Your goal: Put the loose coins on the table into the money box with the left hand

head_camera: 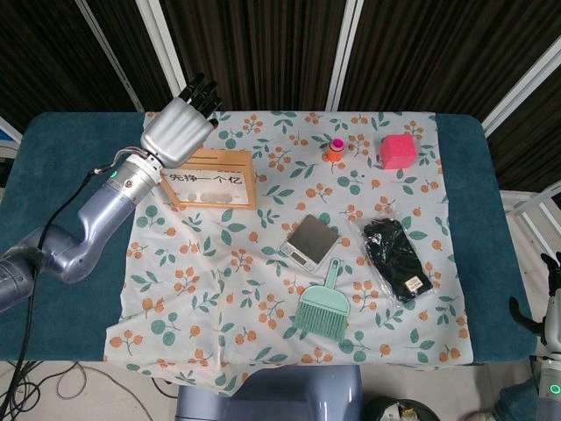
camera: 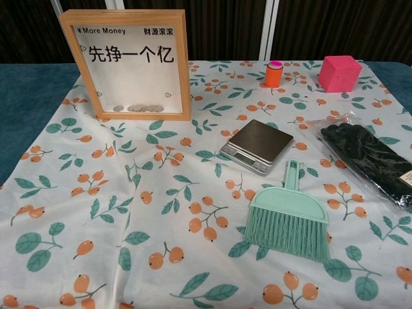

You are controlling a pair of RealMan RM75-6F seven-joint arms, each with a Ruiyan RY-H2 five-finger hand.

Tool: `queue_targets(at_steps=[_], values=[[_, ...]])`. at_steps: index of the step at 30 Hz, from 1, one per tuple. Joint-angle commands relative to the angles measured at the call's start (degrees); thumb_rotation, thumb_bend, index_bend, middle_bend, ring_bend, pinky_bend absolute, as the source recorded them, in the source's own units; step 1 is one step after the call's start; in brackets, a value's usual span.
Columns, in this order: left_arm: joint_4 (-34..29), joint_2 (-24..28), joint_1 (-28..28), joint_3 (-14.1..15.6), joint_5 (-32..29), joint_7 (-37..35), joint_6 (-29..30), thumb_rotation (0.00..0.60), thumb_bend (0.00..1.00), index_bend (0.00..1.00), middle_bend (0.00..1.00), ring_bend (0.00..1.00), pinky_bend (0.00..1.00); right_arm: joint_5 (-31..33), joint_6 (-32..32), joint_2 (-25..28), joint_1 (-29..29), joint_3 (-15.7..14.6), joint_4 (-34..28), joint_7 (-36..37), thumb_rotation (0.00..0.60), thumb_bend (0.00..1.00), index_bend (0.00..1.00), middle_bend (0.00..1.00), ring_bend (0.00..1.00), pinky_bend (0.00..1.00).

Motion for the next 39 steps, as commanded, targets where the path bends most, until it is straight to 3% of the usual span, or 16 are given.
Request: queue_targets(at_steps=[1, 22, 39], values=[[0.7, -0.6, -0.2, 0.7, -0.2, 0.5, -0.5, 0.6, 0.48, 0.74, 0.17, 0.0, 0.0, 0.0, 0.0, 0.0, 0.0, 0.0, 0.0, 0.0, 0.6, 0.4, 0.14, 0.07, 0.06, 0.0], [4.7, -5.0, -1.0, 3.6, -8.9, 3.9, -3.7, 0.6, 0.47, 0.7, 0.15, 0.0, 0.0, -0.1, -0.1, 0.3, -0.1, 0.0, -0.3, 0.3, 0.6, 0.39, 0.14, 0.07, 0.06, 0.0], [6.4, -6.9, -2.4, 4.6, -11.9, 5.1, -4.4, 0.6, 0.45, 0.68, 0.14, 0.0, 0.0, -0.1, -0.1, 0.4, -0.2, 0.1, -0.3, 0.5, 0.6, 0.39, 0.14, 0.07, 0.06, 0.0]])
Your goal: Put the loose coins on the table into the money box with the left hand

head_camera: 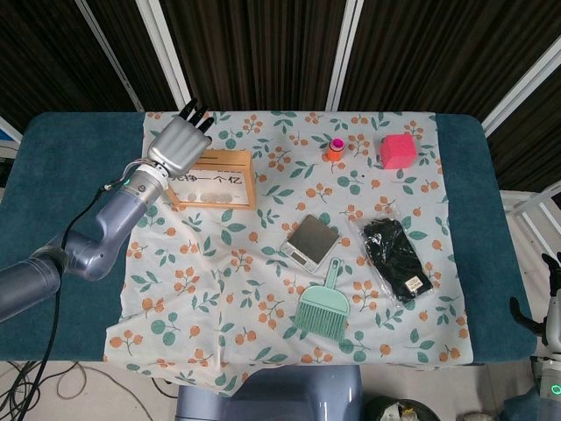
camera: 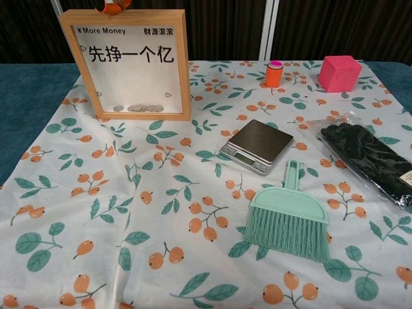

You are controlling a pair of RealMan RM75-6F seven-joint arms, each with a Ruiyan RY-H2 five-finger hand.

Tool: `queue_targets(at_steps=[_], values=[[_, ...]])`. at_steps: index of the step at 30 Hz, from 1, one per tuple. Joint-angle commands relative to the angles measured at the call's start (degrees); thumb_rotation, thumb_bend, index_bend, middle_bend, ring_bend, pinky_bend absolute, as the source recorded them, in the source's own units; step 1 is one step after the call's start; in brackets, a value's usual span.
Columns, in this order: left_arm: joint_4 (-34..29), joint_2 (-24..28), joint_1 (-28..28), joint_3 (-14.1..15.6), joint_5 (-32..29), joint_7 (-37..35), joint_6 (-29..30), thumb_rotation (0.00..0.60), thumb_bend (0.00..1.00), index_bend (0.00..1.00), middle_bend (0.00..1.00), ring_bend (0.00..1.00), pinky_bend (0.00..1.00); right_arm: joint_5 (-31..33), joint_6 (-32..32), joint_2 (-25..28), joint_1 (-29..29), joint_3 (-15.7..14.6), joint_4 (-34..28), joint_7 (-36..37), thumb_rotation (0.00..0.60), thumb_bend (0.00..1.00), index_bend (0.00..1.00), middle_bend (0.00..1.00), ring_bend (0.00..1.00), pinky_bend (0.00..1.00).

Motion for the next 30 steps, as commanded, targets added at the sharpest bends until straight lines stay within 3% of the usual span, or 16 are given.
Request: queue_targets(at_steps=[1, 30], values=[[0.0, -0.1, -0.2, 0.0, -0.3, 0.0, 0.1, 0.6, 0.44, 0.68, 0.14, 0.0, 0.0, 0.0, 0.0, 0.0, 0.0, 0.0, 0.0, 0.0, 0.6, 0.39, 0.14, 0.07, 0.06, 0.0], [-2.2, 1.1, -1.7, 1.7, -4.3, 3.1, 0.9, 0.6, 0.41, 0.6, 0.12, 0.0, 0.0, -0.4, 0.1, -0.1, 0.0, 0.0, 0.2, 0.2, 0.6, 0.39, 0.14, 0.07, 0.06, 0.0]])
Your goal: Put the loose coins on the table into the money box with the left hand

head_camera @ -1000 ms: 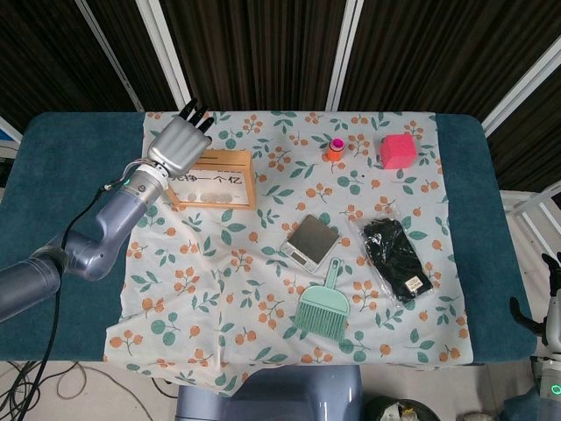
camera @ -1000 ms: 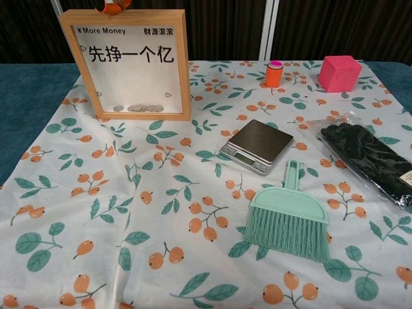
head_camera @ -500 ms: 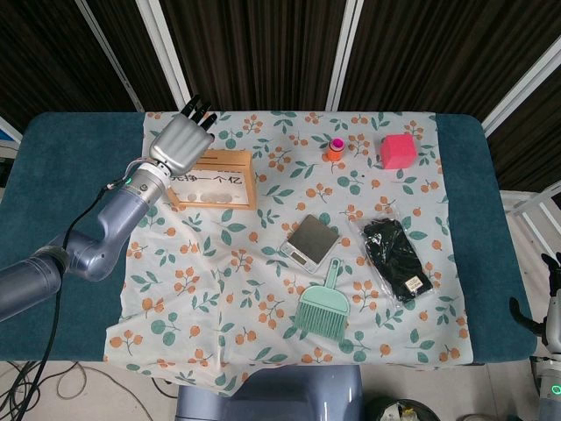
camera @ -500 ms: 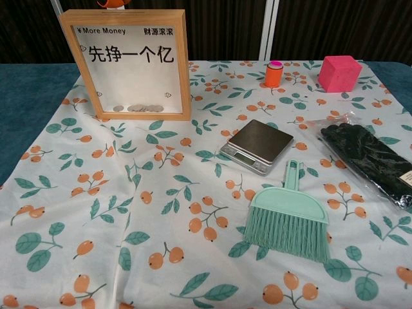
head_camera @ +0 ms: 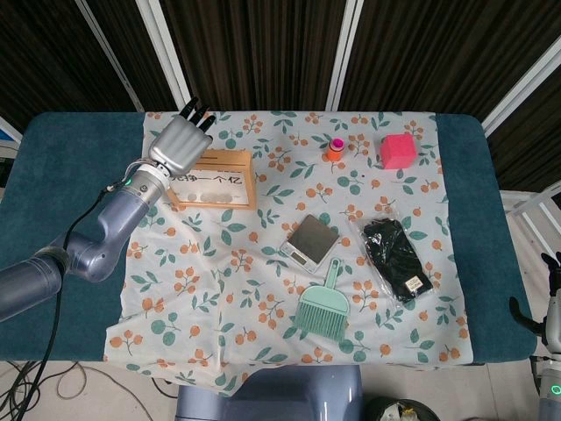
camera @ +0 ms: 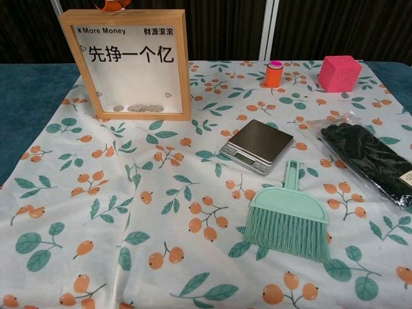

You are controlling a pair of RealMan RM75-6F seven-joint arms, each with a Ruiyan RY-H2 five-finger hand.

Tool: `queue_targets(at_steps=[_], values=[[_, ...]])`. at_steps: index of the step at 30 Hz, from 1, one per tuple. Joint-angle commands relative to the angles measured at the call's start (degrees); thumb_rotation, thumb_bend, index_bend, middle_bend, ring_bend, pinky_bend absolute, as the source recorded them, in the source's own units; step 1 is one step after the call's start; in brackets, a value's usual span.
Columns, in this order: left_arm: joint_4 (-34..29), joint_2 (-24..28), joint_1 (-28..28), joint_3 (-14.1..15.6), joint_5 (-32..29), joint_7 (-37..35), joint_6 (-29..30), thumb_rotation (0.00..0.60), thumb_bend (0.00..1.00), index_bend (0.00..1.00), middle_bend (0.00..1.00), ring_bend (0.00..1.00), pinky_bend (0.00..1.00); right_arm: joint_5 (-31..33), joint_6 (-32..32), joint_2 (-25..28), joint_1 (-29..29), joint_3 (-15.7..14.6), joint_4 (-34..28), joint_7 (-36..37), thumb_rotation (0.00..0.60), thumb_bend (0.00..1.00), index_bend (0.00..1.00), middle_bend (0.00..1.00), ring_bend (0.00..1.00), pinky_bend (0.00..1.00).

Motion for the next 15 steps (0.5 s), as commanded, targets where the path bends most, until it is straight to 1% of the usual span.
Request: queue_targets(at_steps=[1, 15], values=[[-0.2, 0.1, -0.2, 0.2, -0.6, 0.5, 0.0, 0.6, 0.41, 0.6, 0.12, 0.0, 0.0, 0.0, 0.0, 0.0, 0.0, 0.0, 0.1, 0.0, 0.6, 0.39, 0.14, 0.07, 0.06, 0.0], [-0.6, 0.0, -1.2, 1.2, -3.3, 2.5, 0.5, 0.6, 0.35, 0.56, 0.12, 0.0, 0.0, 0.0, 0.2, -0.1, -0.1, 0.1, 0.2, 0.0, 0.6, 0.39, 0.14, 0.07, 0.06, 0.0]])
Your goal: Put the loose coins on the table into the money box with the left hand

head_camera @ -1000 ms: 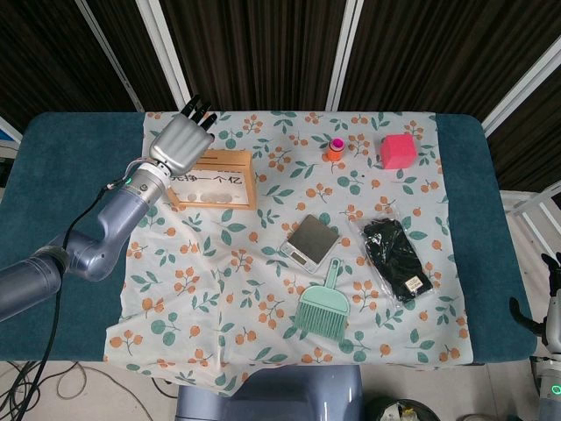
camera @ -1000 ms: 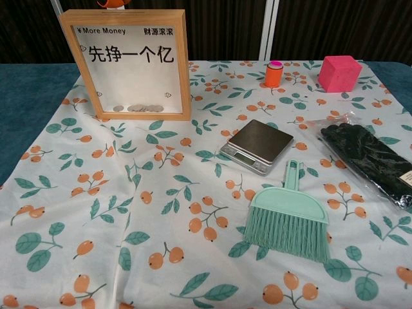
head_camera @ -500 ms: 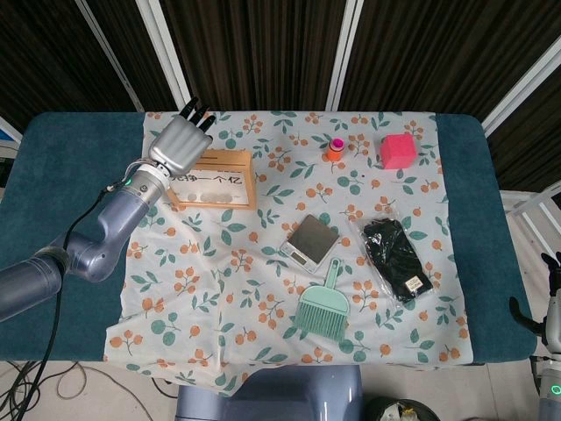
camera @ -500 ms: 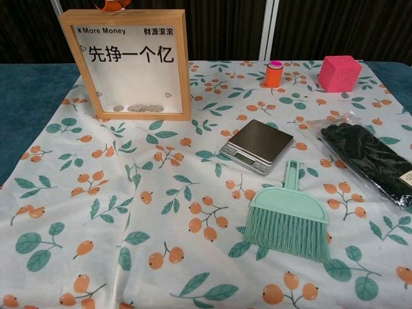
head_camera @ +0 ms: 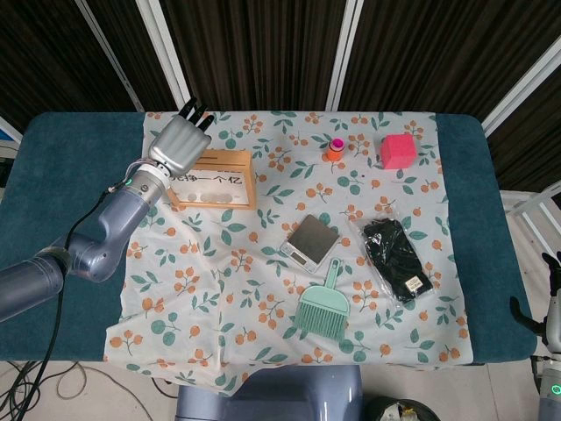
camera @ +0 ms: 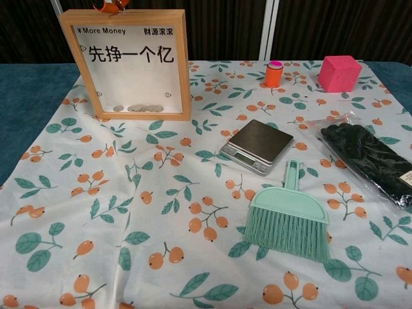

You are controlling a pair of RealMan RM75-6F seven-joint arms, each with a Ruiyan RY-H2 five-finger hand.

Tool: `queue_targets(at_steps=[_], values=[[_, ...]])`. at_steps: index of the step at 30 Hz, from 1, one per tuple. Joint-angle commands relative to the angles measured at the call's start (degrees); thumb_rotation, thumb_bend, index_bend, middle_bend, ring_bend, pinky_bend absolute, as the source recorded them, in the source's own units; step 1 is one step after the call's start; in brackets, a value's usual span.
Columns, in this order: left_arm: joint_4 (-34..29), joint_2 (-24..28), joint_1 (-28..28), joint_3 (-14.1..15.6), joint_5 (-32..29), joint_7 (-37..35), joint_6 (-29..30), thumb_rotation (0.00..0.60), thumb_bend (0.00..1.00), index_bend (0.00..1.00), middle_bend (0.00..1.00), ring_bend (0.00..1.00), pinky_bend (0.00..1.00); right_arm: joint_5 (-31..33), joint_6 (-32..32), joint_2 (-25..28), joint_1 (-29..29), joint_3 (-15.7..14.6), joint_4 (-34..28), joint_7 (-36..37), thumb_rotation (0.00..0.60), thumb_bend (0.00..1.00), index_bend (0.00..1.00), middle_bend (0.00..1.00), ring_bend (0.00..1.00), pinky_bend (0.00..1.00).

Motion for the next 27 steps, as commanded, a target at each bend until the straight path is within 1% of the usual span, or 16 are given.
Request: queue_targets(at_steps=[1, 15, 27], values=[[0.0, 0.0, -0.2, 0.2, -0.5, 0.4, 0.0, 0.6, 0.35, 0.56, 0.12, 0.0, 0.0, 0.0, 0.0, 0.0, 0.0, 0.0, 0.0, 0.0, 0.6, 0.4, 0.14, 0.07, 0.06, 0.0], [-0.4, 0.0, -1.3, 0.8, -3.5, 1.9, 0.5, 0.6, 0.35, 0.55, 0.11, 0.0, 0.0, 0.0, -0.1, 0.0, 0.0, 0.0, 0.0, 0.0, 0.6, 0.39, 0.14, 0.07, 0.06, 0.0], [-2.0, 0.7, -1.9, 1.5, -6.0, 2.7, 0.8, 0.6, 0.35, 0.55, 0.11, 0.0, 0.0, 0.0, -0.2, 0.1, 0.0, 0.0, -0.1, 0.1, 0.6, 0.39, 0.14, 0.07, 0.06, 0.0]])
